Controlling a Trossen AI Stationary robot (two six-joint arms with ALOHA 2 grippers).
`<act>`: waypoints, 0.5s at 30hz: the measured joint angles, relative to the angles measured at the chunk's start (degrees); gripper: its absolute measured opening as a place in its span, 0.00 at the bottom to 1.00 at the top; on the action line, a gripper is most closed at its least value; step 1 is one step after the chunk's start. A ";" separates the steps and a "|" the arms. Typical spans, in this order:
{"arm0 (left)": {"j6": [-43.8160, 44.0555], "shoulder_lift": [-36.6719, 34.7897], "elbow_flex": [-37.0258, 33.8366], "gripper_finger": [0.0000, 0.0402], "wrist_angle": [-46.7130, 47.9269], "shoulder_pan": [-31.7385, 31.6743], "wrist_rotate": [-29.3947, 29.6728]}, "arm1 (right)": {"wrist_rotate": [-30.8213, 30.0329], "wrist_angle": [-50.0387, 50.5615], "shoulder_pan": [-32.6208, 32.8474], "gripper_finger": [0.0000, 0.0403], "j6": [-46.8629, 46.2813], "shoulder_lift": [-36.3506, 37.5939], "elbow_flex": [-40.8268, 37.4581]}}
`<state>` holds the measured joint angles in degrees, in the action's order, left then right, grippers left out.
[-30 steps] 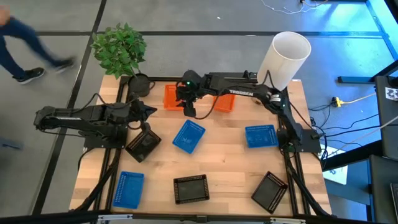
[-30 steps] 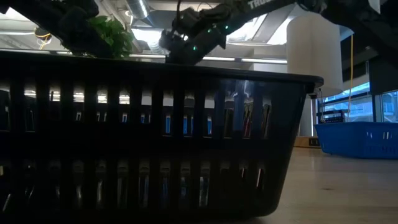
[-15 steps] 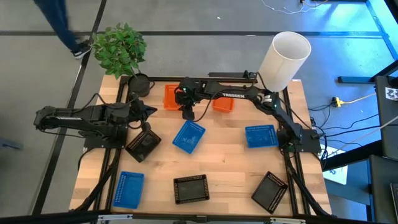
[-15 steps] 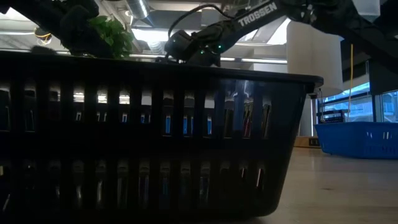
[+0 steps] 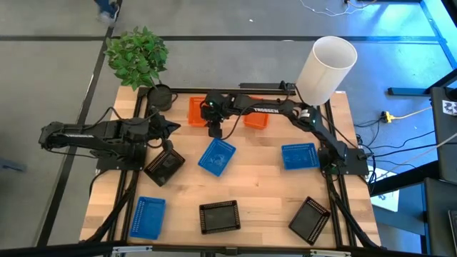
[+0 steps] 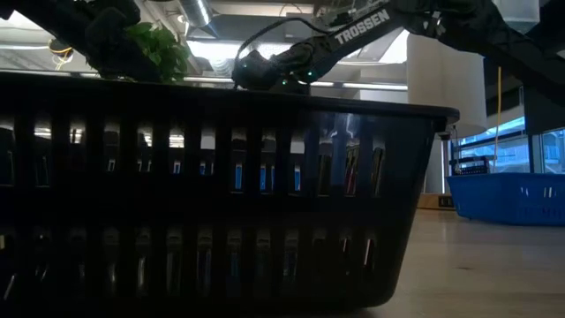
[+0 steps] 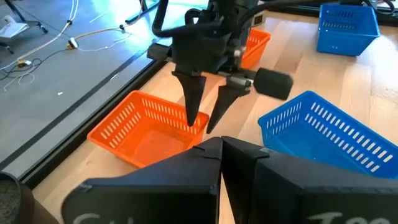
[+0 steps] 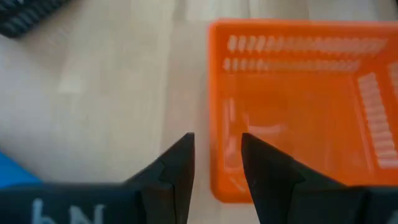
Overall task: Stack baskets by color
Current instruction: Stack the left orange bin on the orange bins
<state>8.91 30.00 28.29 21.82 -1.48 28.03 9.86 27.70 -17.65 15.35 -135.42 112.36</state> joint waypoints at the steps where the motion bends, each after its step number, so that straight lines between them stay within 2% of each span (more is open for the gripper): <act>1: 0.00 0.00 0.00 0.00 -0.02 0.00 0.00 | -1.37 -0.97 0.00 0.33 -0.16 -0.43 0.04; 10: -0.02 0.00 -0.04 0.00 -0.48 0.02 0.02 | -1.23 -0.33 -0.02 0.33 0.05 -1.37 0.00; 15: -0.04 0.00 -0.04 0.00 -0.52 0.00 0.02 | -1.23 0.23 -0.04 0.26 -0.08 -1.53 0.00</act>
<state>8.86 30.00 28.25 21.30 -1.48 28.05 8.62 27.93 -17.69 15.26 -136.94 112.36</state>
